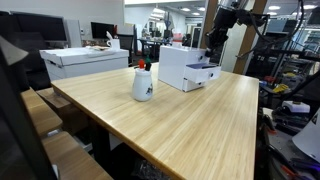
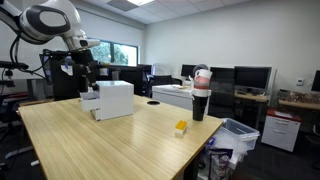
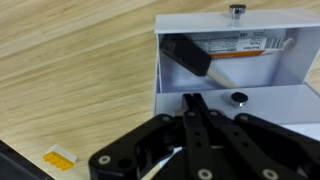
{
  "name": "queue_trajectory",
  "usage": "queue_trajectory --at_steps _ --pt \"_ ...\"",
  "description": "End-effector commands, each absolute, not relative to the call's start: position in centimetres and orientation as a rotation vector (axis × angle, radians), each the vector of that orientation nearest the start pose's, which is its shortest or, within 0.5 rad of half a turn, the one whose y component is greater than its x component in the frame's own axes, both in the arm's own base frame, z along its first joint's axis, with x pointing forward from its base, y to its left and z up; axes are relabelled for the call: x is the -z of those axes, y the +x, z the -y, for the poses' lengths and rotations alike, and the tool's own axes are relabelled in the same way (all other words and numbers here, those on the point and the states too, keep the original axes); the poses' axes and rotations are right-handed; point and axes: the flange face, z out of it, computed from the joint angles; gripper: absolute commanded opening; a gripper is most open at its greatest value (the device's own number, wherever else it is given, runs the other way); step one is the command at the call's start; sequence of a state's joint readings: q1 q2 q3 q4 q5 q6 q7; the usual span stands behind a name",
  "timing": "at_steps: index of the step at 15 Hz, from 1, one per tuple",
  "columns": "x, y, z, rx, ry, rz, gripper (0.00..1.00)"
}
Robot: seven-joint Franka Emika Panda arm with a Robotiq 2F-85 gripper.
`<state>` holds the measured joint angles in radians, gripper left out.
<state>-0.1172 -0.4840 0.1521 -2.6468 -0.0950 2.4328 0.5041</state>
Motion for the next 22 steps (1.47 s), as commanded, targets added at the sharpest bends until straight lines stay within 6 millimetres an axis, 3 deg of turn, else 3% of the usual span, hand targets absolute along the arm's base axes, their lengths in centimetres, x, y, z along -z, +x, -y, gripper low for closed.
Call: queue_trajectory --at_steps 1,9,17,22 --pt "-42.4 42.4 -0.7 0.476 -3.132 -0.582 0.05" --pt "-42.2 44.0 0.0 0.450 -3.125 -0.547 0.05" --pt "-38.7 42.7 -2.1 0.398 -3.111 -0.477 0.05" --pt "-36.6 40.3 -3.0 0.358 -3.097 -0.521 0.05"
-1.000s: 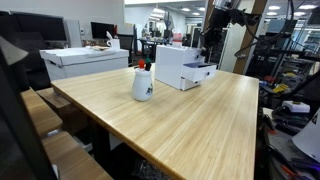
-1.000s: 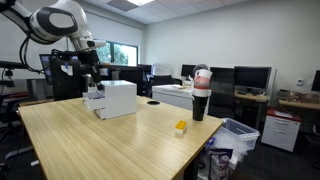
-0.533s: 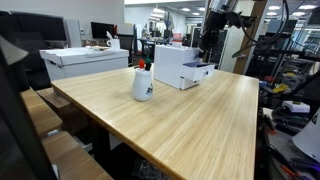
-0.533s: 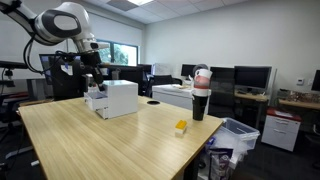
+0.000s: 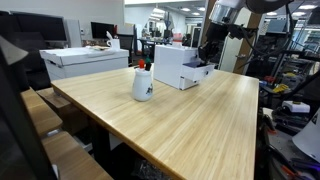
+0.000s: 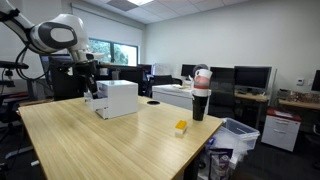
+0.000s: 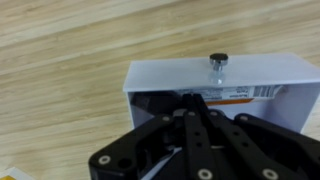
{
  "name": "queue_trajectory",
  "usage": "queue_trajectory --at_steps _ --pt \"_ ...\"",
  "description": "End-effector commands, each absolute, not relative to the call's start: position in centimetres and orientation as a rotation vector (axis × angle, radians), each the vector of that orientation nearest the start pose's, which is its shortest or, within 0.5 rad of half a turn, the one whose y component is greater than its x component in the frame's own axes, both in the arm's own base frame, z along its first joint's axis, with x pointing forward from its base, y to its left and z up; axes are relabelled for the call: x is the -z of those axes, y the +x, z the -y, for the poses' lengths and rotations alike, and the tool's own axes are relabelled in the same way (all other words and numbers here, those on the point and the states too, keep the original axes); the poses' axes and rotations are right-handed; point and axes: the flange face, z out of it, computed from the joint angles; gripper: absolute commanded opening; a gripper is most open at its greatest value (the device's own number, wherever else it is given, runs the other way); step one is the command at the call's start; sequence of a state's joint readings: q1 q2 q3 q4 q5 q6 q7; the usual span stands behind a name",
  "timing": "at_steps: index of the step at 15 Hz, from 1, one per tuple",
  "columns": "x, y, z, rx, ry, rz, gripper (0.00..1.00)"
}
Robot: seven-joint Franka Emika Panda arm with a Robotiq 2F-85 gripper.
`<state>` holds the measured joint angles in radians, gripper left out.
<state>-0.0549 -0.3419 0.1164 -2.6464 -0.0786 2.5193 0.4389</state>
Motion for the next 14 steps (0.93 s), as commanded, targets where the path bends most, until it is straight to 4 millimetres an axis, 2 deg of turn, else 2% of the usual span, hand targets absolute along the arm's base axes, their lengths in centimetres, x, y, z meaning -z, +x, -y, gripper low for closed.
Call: queue_trajectory --at_steps 1,3,7,14 --pt "-36.3 39.9 -3.1 0.348 -3.097 -0.527 0.05" --pt "-35.8 38.7 -3.3 0.327 -3.091 -0.556 0.05" --pt "-36.3 37.5 -3.8 0.336 -3.076 -0.600 0.05" --pt "-38.5 35.7 -5.2 0.317 -3.120 -0.623 0.05"
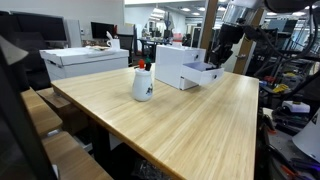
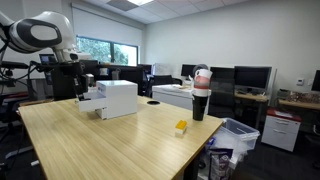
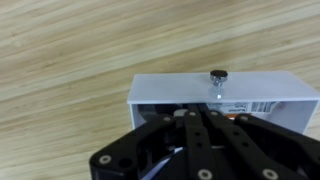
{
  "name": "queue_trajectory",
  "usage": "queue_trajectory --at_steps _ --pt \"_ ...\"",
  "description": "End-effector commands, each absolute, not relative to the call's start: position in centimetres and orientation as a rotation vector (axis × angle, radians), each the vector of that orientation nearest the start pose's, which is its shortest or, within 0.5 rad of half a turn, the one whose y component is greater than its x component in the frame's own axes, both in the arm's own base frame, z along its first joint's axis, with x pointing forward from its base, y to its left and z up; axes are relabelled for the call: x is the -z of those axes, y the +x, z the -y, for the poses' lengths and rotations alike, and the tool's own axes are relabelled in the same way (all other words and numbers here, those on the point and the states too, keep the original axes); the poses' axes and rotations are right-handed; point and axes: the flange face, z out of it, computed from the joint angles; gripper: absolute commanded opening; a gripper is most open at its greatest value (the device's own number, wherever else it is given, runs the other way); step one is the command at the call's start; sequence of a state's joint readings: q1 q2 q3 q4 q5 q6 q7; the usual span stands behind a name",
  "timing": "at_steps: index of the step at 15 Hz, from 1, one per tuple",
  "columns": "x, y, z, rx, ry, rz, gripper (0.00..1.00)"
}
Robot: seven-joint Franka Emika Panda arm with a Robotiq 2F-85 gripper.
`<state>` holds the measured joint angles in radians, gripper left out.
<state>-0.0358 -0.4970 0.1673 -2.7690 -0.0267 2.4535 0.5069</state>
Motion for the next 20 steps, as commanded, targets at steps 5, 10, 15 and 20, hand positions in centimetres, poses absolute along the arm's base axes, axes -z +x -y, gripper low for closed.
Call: queue_trajectory --at_steps 5,10,15,20 --pt "-39.6 35.2 -5.2 0.340 -3.124 -0.629 0.05" --pt "-40.3 36.2 -5.5 0.388 -3.135 -0.562 0.05" --pt "-41.2 36.8 -6.0 0.406 -3.180 -0.498 0.41" --pt "-41.2 37.1 -5.6 0.387 -3.231 -0.369 0.73"
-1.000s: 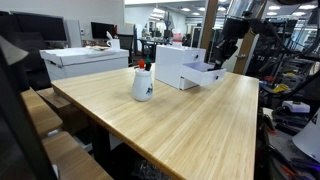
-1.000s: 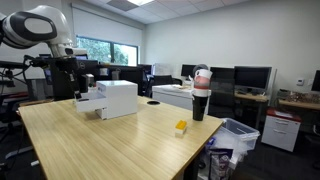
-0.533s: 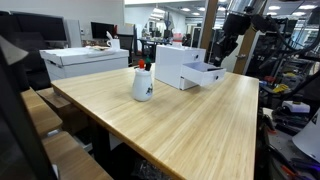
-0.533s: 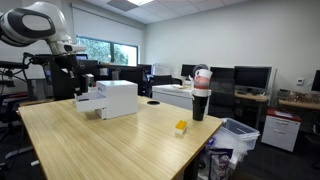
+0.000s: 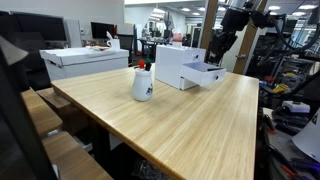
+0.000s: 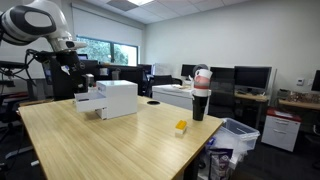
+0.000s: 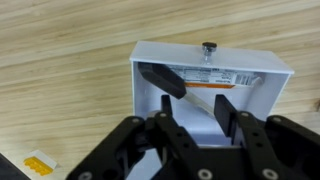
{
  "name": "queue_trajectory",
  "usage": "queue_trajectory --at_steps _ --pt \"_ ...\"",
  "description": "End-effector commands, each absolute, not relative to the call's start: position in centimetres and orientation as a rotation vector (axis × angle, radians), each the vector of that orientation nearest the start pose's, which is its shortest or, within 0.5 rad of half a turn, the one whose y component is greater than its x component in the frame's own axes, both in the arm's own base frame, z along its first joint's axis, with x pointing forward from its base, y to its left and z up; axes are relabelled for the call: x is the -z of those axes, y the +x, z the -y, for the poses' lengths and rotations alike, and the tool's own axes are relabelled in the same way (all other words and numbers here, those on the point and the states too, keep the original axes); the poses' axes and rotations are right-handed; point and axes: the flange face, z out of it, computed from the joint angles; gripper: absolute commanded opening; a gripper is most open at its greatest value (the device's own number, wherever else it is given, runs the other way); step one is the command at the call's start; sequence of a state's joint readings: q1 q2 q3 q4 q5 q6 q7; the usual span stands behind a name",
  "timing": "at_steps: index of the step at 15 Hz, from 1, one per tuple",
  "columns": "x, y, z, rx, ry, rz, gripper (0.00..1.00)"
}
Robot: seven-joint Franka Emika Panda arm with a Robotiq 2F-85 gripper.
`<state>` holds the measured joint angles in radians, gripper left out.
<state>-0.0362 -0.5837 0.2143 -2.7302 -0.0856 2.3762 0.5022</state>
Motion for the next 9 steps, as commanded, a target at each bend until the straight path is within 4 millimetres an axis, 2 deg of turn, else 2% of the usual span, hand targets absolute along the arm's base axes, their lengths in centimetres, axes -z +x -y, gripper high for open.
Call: queue_trajectory --at_steps 1,2,3,5,9 --pt "-41.2 37.1 -5.5 0.376 -3.239 -0.343 0.81" --pt "-41.0 37.1 -5.2 0.362 -3.251 -0.317 0.86" --pt "-40.8 37.1 -5.0 0.349 -3.262 -0.285 0.97" --pt "-40.6 37.1 -4.6 0.339 -3.275 -0.243 1.00" --pt "-40.6 37.2 -4.2 0.337 -3.281 -0.188 1.00"
